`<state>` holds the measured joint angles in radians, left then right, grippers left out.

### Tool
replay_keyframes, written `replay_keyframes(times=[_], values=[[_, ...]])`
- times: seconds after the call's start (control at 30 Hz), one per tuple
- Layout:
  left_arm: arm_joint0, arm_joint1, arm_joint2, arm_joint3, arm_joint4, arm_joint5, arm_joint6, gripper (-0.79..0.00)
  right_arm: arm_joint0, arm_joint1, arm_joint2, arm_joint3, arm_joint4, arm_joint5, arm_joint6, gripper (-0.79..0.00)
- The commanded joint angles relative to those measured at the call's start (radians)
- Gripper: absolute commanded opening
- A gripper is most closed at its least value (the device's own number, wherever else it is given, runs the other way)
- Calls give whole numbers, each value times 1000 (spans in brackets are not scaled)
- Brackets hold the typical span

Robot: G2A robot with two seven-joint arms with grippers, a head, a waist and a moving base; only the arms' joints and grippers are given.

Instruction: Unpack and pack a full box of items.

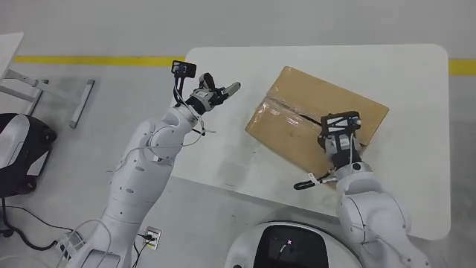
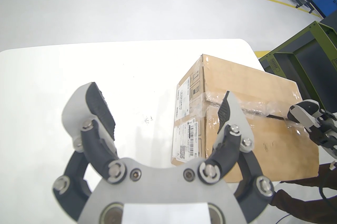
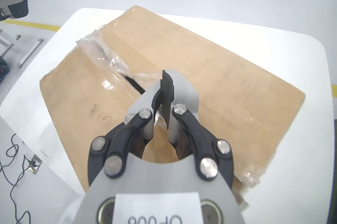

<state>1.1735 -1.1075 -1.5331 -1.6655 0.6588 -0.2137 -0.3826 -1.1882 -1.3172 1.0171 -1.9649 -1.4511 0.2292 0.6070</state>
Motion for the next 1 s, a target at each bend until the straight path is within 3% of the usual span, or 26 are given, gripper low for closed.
replay_keyframes(times=[0.0,0.2,0.37,0.57,0.77,0.97], values=[[0,0,0,0,0,0,0,0,-28,2,24,-20,-3,6,9,-785],[0,0,0,0,0,0,0,0,-96,5,77,-124,13,15,-13,-785],[0,0,0,0,0,0,0,0,-85,3,51,-175,11,-81,-49,-785],[0,0,0,0,0,0,0,0,81,-26,-67,-10,11,-151,-110,-785],[0,0,0,0,0,0,0,0,262,-77,-189,218,29,-133,-172,-785],[0,0,0,0,0,0,0,0,367,-124,-248,380,98,-102,-211,-785]])
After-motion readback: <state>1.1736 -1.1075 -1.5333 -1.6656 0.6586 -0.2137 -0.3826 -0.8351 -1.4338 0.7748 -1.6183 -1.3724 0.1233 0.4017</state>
